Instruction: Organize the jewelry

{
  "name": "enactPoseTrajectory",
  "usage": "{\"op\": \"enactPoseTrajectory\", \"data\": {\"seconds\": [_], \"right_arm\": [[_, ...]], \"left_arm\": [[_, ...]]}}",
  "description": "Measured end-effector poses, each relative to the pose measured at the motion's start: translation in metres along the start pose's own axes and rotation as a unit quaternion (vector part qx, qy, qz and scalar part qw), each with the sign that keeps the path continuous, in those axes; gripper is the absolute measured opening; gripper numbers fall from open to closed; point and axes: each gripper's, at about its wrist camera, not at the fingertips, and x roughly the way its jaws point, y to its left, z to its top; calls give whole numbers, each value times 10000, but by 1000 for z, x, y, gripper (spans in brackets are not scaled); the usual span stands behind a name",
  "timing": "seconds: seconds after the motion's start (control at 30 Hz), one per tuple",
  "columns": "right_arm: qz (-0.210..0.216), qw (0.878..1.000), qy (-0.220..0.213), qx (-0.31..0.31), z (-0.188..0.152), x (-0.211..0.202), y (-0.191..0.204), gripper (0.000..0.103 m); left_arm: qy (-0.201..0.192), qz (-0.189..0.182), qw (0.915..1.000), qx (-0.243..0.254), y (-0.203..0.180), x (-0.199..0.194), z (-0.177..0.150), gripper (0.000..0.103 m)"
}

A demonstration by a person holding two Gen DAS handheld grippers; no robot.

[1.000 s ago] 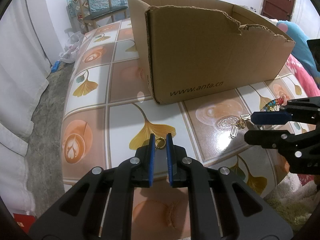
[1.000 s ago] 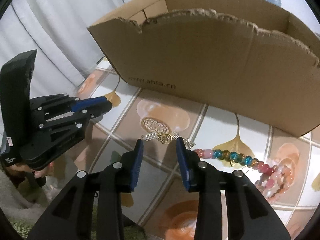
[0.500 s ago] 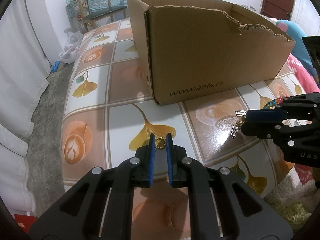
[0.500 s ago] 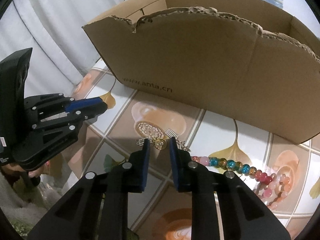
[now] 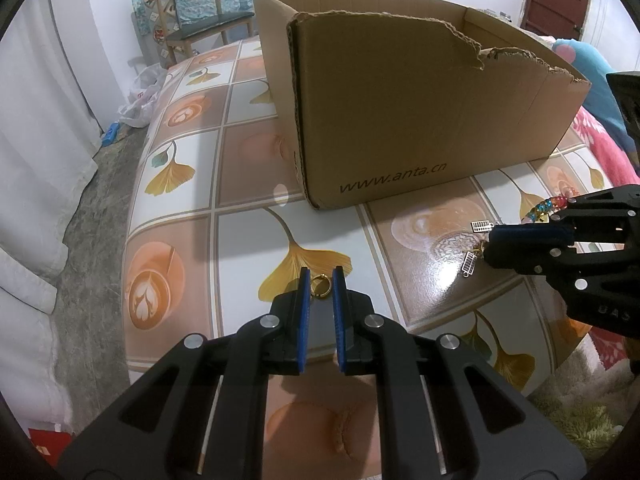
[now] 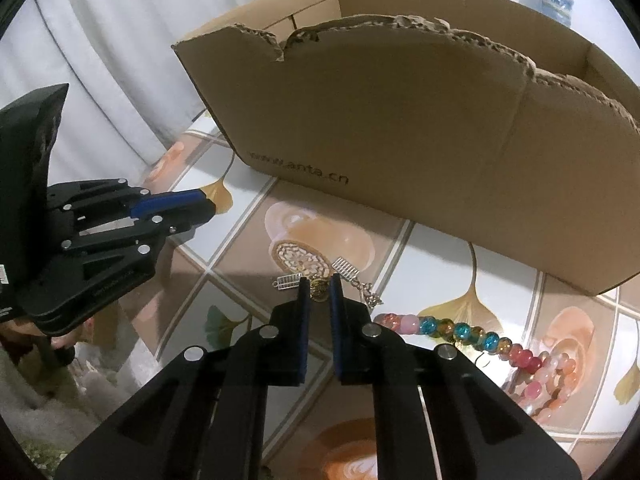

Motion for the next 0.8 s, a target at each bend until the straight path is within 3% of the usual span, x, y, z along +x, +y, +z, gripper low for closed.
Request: {"op": "enactPoseTrajectory", "data": {"seconds": [0.63, 0.8], "right_arm": [[0, 9991, -389, 156, -2, -41, -10, 10], [10, 9987, -494, 124, 0, -45, -8, 10]], "left_arm": [[-42, 7, 9999, 114, 1, -1, -2, 10], [-58, 27, 9999, 130, -1, -5, -3, 2]]}}
